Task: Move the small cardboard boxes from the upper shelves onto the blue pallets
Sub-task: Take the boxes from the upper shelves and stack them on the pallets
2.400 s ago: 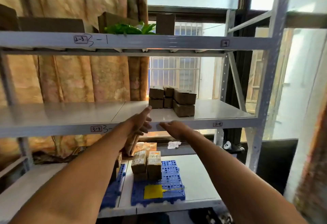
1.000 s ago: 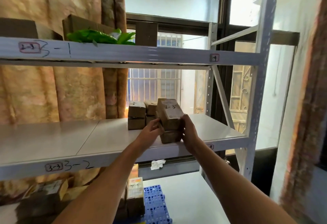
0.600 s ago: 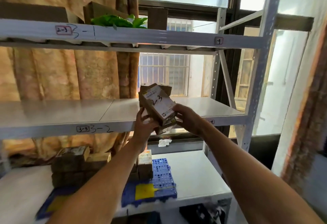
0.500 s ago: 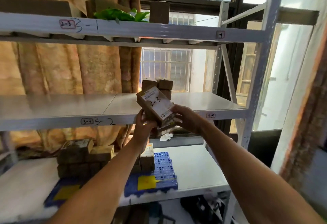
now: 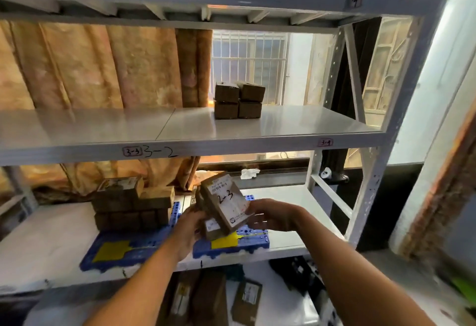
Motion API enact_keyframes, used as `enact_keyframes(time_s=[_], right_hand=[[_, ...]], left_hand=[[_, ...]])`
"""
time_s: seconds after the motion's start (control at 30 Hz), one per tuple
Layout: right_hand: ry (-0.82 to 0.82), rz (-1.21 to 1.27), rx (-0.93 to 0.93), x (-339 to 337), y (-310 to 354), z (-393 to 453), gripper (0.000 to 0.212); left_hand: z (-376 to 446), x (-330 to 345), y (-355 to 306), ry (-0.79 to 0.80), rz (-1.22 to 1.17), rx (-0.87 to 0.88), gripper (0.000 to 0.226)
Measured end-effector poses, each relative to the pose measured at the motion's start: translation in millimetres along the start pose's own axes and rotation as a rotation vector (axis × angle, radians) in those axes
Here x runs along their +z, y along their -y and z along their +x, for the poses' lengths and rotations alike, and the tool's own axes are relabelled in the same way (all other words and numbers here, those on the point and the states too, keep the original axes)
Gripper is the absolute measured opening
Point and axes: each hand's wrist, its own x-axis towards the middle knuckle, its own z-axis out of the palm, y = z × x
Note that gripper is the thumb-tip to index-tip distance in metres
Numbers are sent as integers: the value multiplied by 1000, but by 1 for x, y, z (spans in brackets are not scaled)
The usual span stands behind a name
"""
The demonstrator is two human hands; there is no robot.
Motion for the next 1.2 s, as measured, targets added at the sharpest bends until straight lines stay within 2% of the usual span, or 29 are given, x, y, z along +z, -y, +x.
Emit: enact_keyframes(time_s=[0.17,0.27,0.33,0.47,0.6,0.67,0.97,1.2], right_hand=[[-43,150,92,5,-47,37,30],[-101,220,106,3,-60,54,24],[-204,282,99,-3,-64,60,27],[-432,284,127,-21,-73,73,35],[-714,267,164,-43,-83,101,39],[-785,271,152,-52,-85,120,36],[-784,-36,179,-87,-80,204,35],[-679,-104,176,-101,-82,229,31]], left_hand=[[31,-41,14,-199,20,-39,35],[54,-56,13,-250,-6,-42,41],[66,-61,9,-269,-57,-42,38],[90,-56,2,-306,-92,-21,16],[113,-42,6,-337,-115,-16,15],[120,-36,9,-346,-143,-5,15],[162,-39,0,-357,-298,16,23],[179,-30,1,-372,-126,19,36]])
